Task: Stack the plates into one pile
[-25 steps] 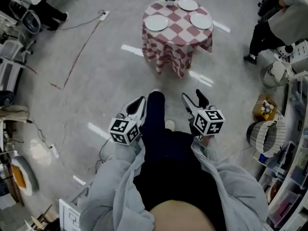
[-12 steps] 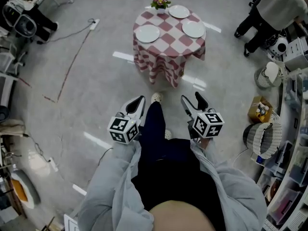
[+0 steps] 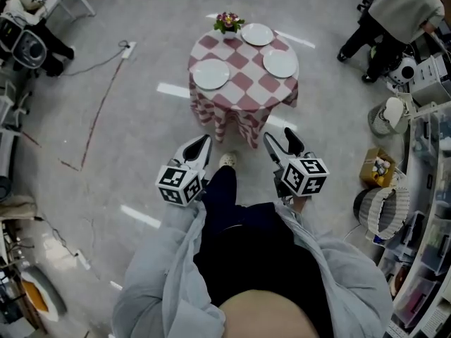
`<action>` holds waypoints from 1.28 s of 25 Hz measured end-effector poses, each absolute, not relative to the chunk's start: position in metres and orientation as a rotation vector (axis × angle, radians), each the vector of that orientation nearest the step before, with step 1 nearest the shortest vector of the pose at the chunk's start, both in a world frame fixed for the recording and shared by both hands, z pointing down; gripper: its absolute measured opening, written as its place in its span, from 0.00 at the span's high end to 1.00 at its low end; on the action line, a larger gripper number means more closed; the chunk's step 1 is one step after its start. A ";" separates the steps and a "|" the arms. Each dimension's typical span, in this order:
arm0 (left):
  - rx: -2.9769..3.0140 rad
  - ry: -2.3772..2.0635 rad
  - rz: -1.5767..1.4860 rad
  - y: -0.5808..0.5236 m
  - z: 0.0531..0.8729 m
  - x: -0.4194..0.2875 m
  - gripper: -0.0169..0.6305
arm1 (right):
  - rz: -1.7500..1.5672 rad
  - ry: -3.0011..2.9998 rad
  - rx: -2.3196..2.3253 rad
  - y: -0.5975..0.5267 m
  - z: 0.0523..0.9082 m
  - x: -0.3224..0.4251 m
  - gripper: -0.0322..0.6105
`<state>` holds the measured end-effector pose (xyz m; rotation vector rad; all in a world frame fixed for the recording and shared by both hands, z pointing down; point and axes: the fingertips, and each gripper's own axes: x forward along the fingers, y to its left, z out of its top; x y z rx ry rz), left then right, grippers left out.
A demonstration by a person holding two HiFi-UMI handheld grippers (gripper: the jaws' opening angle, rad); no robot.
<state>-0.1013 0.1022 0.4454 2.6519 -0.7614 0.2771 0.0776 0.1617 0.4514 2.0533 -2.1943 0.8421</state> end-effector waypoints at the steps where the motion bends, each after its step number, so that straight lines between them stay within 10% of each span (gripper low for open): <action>1: 2.664 -0.752 0.286 0.092 0.443 -0.097 0.95 | 0.840 -2.188 2.059 0.153 0.450 0.081 0.49; 32: 2.686 -0.448 0.354 -0.032 0.460 -0.023 0.95 | 0.992 -1.962 2.289 0.067 0.471 0.132 0.49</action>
